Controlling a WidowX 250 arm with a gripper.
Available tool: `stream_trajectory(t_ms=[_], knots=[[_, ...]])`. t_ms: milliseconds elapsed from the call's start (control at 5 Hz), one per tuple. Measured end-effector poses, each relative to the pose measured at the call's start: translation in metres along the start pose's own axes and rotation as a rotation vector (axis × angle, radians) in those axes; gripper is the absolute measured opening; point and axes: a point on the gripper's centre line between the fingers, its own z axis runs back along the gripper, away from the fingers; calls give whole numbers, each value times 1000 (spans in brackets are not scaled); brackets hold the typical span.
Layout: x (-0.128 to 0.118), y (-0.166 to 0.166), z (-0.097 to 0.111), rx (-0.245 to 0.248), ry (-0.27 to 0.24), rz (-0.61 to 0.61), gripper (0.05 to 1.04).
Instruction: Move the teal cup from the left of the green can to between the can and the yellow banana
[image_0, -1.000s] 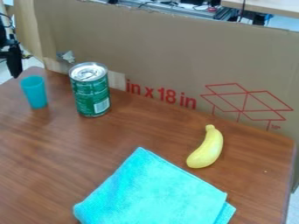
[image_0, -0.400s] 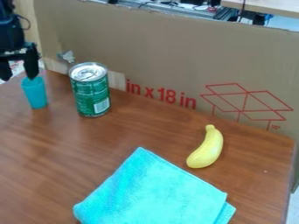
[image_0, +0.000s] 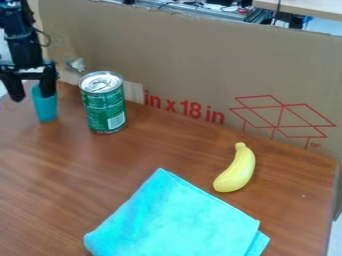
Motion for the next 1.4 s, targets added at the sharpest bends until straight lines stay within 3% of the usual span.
stream_trajectory(t_ms=[200,600,800,1000,1200,1400], knots=[[-7,3,-6,21,36,20,966],[-7,1,-6,7,36,-16,382],[-6,1,3,12,13,-32,173],[-9,3,35,42,-39,-23,109],[-15,-12,67,113,-91,-59,104],[-21,-53,86,126,-146,-158,104]])
